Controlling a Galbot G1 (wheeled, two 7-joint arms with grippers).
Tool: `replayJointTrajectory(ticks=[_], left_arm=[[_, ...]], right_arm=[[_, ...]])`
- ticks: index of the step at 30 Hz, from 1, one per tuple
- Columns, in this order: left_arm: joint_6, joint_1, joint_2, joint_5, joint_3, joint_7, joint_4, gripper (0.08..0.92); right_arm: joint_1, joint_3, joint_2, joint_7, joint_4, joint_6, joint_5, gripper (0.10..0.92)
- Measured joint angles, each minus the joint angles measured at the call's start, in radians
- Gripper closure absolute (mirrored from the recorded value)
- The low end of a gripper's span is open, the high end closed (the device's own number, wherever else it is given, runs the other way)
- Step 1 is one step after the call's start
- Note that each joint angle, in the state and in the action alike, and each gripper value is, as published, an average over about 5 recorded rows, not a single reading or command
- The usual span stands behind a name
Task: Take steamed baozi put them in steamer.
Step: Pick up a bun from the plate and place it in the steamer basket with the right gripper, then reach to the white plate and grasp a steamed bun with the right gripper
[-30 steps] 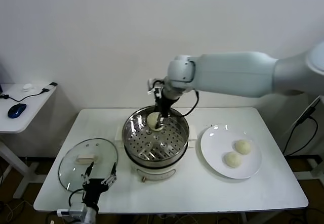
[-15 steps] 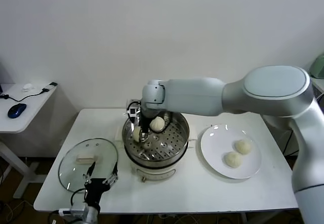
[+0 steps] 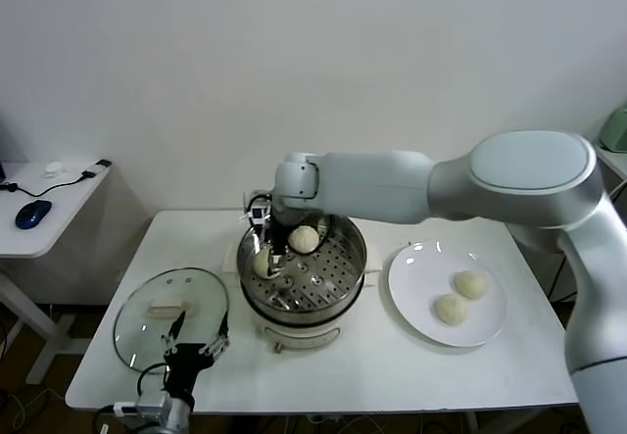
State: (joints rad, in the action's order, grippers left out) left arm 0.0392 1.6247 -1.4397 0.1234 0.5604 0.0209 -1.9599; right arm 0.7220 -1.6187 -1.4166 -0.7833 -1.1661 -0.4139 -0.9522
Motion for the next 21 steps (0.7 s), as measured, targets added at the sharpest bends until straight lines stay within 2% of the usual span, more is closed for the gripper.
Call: replayJointTrajectory(ticks=[12, 21], left_arm=[[-0.003, 0.000, 0.006, 0.004, 0.012, 0.001, 0.004, 0.177], [-0.003, 0.011, 0.006, 0.001, 0.025, 0.002, -0.003, 0.177]], right_arm=[[0.203, -0.180, 0.394, -0.163, -0.172, 0.153, 0.142, 0.203], [0.133, -0.218, 0.641, -0.182, -0.200, 0.196, 0.329, 0.202]])
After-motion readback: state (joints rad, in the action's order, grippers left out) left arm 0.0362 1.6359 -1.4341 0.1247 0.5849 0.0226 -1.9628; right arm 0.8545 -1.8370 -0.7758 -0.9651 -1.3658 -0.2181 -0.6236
